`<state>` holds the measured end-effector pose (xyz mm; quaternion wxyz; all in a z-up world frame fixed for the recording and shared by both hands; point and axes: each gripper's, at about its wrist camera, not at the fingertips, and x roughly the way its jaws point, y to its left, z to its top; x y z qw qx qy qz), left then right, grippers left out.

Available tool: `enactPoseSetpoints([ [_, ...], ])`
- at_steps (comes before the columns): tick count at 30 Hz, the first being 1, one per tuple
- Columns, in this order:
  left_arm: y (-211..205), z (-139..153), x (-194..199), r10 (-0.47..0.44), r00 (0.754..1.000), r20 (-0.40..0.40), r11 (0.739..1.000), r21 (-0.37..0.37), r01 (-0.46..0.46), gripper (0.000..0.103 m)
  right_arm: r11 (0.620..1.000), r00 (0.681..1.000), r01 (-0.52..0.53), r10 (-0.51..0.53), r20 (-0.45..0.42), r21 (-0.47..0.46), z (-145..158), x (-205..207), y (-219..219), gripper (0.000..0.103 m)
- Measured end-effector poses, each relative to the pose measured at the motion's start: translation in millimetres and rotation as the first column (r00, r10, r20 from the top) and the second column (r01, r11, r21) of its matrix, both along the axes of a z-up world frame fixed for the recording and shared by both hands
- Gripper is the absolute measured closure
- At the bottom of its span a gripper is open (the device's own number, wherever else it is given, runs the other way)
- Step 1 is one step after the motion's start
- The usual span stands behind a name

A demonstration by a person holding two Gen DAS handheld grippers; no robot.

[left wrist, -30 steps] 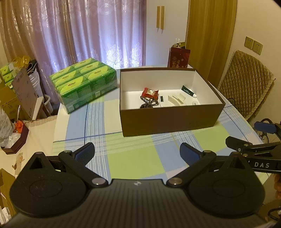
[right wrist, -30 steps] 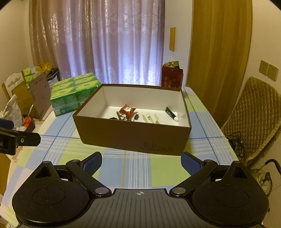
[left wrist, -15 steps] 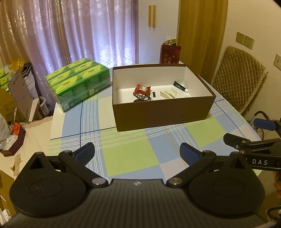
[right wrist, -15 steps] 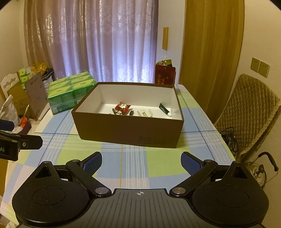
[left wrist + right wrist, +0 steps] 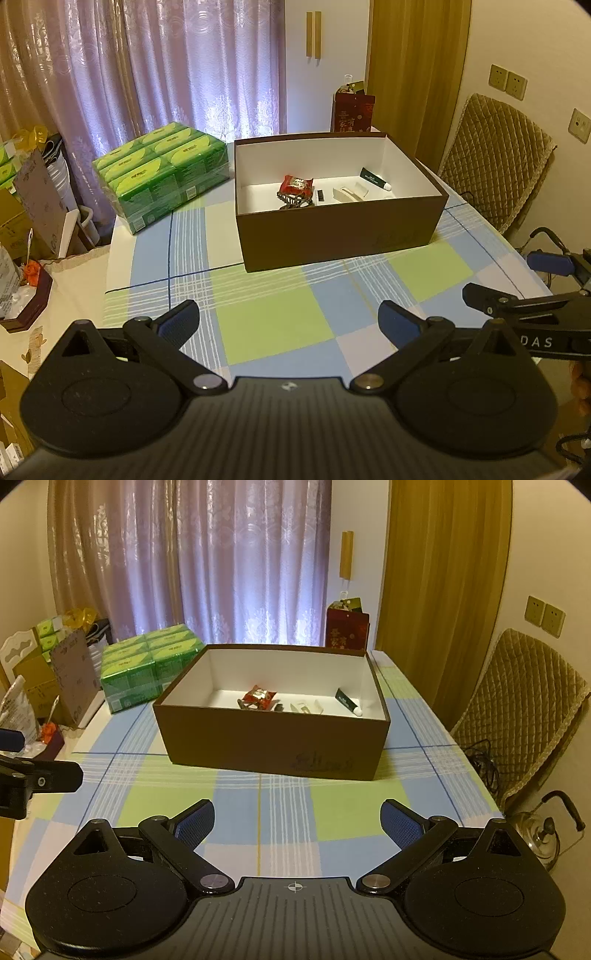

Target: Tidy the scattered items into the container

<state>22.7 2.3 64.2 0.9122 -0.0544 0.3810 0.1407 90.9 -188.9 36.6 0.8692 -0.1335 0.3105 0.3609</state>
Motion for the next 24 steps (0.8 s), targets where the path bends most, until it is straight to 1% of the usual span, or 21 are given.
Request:
enactPoseSetpoints([
  [13,7.3,-5.2,-6.7,-0.019,1.000,-0.013,1.000,-0.010,0.019,0.001,1.000,1.000,0.015,-0.015,-0.024,0.001,-5.5,-6.4,2.5,0.002],
  [24,6.1,-10.7,5.1,-0.030,0.999,-0.024,0.999,-0.019,0.030,0.001,1.000,1.000,-0.006,0.005,-0.024,-0.018,-7.0,0.5,8.4,0.002],
])
